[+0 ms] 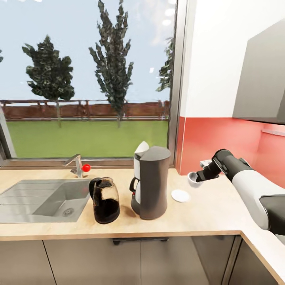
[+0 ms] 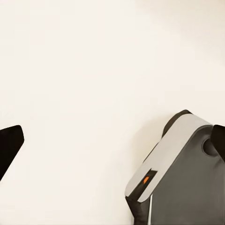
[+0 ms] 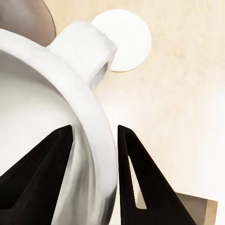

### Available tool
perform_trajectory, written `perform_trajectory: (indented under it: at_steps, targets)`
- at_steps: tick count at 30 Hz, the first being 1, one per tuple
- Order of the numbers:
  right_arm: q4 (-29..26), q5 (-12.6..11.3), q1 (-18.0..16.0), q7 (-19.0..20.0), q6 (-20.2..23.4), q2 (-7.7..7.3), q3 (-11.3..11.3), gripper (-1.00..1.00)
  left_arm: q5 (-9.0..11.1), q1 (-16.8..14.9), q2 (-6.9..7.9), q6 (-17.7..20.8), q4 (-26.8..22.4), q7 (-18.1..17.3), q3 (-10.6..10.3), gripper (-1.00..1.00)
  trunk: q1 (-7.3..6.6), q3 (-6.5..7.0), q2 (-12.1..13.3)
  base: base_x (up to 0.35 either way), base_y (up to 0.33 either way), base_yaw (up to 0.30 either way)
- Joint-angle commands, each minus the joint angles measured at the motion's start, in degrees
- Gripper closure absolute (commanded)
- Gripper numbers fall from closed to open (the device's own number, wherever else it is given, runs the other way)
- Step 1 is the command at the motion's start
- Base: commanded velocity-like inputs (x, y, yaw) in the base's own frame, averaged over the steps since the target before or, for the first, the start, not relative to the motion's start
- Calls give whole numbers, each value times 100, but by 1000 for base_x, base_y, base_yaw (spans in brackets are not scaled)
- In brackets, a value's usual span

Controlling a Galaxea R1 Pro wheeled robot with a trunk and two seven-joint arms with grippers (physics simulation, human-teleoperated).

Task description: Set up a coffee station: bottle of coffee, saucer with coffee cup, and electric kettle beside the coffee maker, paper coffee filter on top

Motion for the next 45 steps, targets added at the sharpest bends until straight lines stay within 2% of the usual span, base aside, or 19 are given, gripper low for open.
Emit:
perform_trajectory:
  at_steps: [1,7,12,29,38,40,45]
  targets:
    - [-8,53,0,58,1,-4,11,100,-1,2,-2,0,0,-34,46,-100,3,-10,-3,180,0,111]
    - [-5,51,-2,58,-33,-18,10,100,3,2,-4,2,-1,-28,47,-100,3,-35,-3,216,0,63]
    - [-5,51,-3,55,-37,-22,10,100,3,2,-27,-5,-2,169,47,-100,3,-36,-3,214,0,5]
    - [135,78,-8,49,-44,-8,19,100,-13,2,-172,-48,-10,215,47,-100,3,-140,-3,15,0,63]
    - [158,82,-8,8,-117,-7,19,100,-22,2,-187,-51,-10,224,45,-100,3,-201,-3,51,-2,75]
    - [173,65,-8,7,-79,-18,13,100,-25,2,-194,-51,-12,396,41,-100,3,-203,-3,276,-76,10]
    - [619,55,-8,65,193,-6,2,100,-52,2,-239,-72,-19,537,39,-100,3,-204,-3,122,-52,2]
